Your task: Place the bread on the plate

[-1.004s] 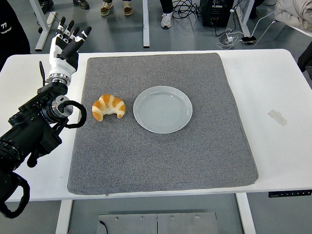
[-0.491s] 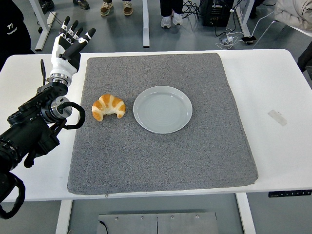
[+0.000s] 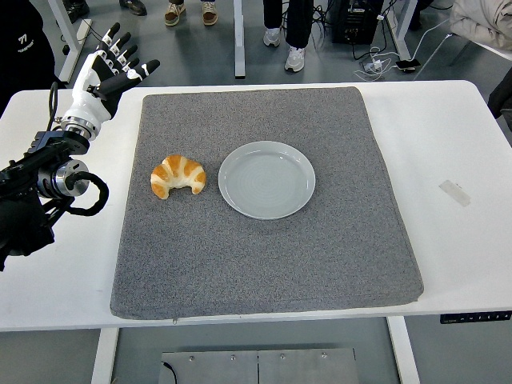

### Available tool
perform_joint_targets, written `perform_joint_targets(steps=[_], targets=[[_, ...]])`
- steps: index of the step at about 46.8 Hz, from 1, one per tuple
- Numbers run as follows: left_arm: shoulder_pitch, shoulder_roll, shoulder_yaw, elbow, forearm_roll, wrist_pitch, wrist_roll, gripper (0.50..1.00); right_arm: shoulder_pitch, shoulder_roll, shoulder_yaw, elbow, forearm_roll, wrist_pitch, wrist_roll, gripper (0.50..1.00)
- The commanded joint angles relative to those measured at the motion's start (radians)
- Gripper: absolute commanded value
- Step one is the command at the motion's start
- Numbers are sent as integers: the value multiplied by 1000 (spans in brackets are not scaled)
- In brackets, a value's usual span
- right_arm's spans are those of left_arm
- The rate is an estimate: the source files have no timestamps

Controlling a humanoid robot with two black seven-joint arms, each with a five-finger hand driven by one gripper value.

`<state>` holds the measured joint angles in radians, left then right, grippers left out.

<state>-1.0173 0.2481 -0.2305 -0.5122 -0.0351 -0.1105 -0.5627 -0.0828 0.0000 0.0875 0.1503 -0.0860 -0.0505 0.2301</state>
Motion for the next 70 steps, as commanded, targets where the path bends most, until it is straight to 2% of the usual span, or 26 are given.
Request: perform_joint_targets(steps=[1, 5, 15, 20, 26, 33, 40, 47, 53, 58, 65, 70], targets=[[-33, 66, 98, -73, 0, 29, 0, 983, 0, 0, 0, 0, 0, 0, 0, 1000], [-69, 128, 175, -146, 0, 61, 0, 983, 0, 0, 0, 0, 0, 1, 0, 1000], [-148, 224, 333, -248, 4, 57, 14, 983, 0, 0, 0, 0, 0, 0, 0, 1000], [-178, 238, 396, -304, 27, 66, 12, 981, 0, 0, -2, 0, 0, 0, 0, 1000], [-182, 240, 408, -351, 92, 92, 23, 980, 0, 0, 0, 0, 0, 0, 0, 1000], [-195, 243, 421, -434, 236, 144, 110, 978, 0, 0, 0, 0, 0, 0, 0, 1000], [-208, 272, 421, -509, 359, 268, 181, 978, 0, 0, 0, 0, 0, 0, 0, 1000], [-219, 330, 422, -603, 460, 345, 228, 978, 0, 0, 0, 0, 0, 0, 0, 1000], [-219, 330, 436, -637, 575, 423, 302, 978, 0, 0, 0, 0, 0, 0, 0, 1000], [-221, 332, 468, -687, 652, 452, 328, 980, 0, 0, 0, 0, 0, 0, 0, 1000], [-222, 330, 508, -698, 742, 479, 372, 980, 0, 0, -2, 0, 0, 0, 0, 1000], [-221, 332, 513, -701, 770, 488, 379, 978, 0, 0, 0, 0, 0, 0, 0, 1000]])
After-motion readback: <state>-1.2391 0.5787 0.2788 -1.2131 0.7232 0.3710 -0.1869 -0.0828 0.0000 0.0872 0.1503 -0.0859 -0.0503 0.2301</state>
